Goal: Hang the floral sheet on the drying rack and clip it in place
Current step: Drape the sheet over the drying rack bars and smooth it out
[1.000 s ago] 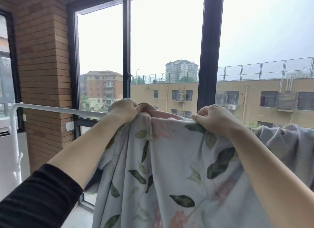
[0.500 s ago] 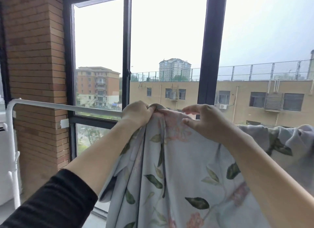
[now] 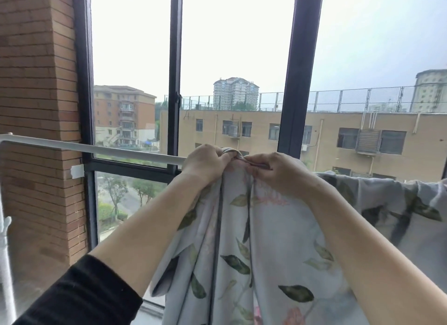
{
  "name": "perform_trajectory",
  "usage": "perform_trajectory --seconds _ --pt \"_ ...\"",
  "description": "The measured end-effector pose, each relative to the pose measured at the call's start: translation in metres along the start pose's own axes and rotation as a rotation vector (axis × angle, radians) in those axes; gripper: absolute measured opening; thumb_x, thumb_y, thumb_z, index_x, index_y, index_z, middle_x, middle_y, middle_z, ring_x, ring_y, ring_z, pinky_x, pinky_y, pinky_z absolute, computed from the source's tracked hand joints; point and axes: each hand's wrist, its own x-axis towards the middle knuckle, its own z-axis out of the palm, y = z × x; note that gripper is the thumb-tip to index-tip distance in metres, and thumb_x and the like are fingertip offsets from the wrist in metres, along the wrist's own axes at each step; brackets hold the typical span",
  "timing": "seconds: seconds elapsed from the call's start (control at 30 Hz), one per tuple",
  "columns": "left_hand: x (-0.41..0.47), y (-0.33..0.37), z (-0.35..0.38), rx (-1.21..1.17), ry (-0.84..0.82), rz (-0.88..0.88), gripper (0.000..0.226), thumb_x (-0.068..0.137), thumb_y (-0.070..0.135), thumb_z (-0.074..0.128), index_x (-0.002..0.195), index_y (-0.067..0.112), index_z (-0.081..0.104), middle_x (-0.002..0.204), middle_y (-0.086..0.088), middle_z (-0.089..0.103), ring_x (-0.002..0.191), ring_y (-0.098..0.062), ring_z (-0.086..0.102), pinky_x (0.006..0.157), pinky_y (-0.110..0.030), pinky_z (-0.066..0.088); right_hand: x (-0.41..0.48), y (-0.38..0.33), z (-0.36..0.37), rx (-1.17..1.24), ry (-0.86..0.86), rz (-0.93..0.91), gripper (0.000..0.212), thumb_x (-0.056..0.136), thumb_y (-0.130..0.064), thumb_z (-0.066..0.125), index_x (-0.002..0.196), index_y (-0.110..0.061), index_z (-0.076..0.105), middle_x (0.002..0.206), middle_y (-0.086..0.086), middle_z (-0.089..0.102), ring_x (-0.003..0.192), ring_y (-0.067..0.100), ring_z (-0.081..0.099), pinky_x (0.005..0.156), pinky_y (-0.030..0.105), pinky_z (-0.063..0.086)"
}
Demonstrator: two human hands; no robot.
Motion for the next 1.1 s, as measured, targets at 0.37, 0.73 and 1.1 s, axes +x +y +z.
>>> perform_trajectory --seconds 0.37,0.73,1.1 --pt "-0.084 -0.050 0.009 -0.337 0.314 0.020 0.062 0.075 0.059 0.068 0.122 0.020 0.059 0.115 0.012 0.062 0.093 -0.001 0.060 0.076 -0.012 0.041 0.003 0.009 -0.002 -0.029 -0.027 -0.022 0.032 0.095 -0.044 0.048 0.126 -0.051 0.055 0.124 -0.018 0.063 0.114 0.015 0.058 0.086 0.029 0.046" --pt "-0.115 -0.095 0.072 -0.549 -0.020 -0.245 0.064 0.054 0.061 0.080 0.105 0.025 0.066 0.096 0.009 0.075 0.087 -0.012 0.072 0.083 -0.044 0.057 0.013 0.016 0.005 -0.045 0.005 -0.071 0.034 0.094 -0.051 0.047 0.128 -0.050 0.053 0.129 -0.018 0.061 0.119 0.015 0.056 0.090 0.030 0.046" --pt "-0.096 -0.118 0.070 -0.584 -0.100 -0.162 0.041 0.076 0.043 0.075 0.076 0.003 0.067 0.064 -0.002 0.061 0.061 -0.016 0.057 0.057 -0.027 0.044 0.017 0.027 0.011 0.020 0.016 -0.045 0.038 0.083 -0.059 0.048 0.121 -0.058 0.051 0.115 -0.025 0.066 0.108 0.009 0.062 0.092 0.037 0.050"
